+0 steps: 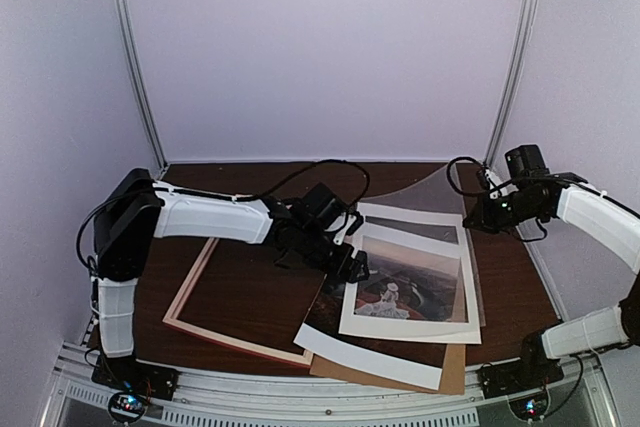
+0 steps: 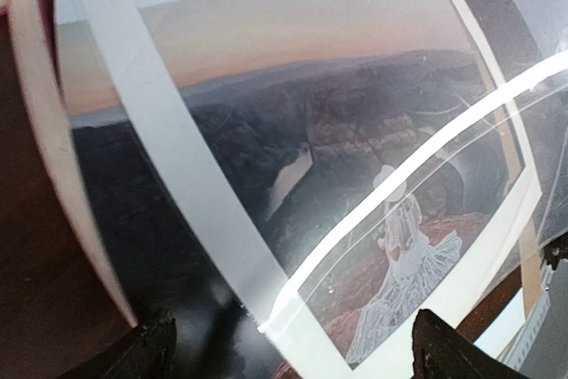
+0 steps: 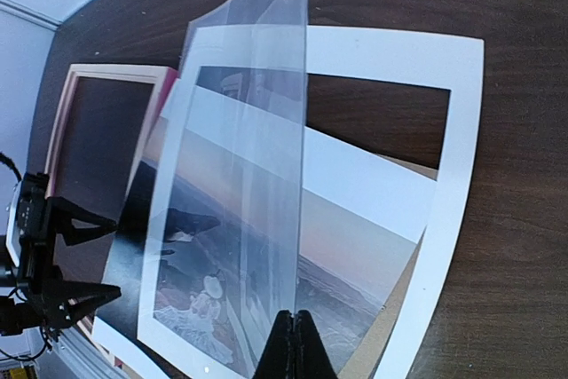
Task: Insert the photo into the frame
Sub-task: Pick up the glass panel from the mat board, then pass from the right arm to the left
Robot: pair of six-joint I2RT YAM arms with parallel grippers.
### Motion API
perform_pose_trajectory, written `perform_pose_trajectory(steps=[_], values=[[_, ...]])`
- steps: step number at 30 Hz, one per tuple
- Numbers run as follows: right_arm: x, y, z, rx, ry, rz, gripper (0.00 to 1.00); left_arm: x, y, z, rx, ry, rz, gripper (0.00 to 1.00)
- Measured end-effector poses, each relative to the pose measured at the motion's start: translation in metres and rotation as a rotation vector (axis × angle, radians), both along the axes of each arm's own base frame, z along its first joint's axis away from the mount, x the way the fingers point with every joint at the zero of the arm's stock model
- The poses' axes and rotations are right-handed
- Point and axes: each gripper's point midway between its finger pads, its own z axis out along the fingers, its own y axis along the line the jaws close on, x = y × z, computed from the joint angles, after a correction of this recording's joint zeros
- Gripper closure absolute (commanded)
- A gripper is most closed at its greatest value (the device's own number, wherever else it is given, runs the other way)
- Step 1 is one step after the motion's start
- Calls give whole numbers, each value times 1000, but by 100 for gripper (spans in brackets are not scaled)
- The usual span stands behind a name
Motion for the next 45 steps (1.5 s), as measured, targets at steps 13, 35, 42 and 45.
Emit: perform_pose_trajectory(steps=[13, 35, 42, 45], values=[[-2, 42, 104, 229, -182, 147, 100, 53, 47, 58, -170, 9, 44, 7], [-38, 97, 234, 401, -345, 374, 100, 74, 37, 130, -496, -66, -109, 5], [-45, 98, 254, 412, -369, 387, 100, 99, 40, 145, -601, -117, -84, 6], [-47, 98, 258, 417, -372, 389, 100, 111, 32, 143, -641, -114, -73, 6]])
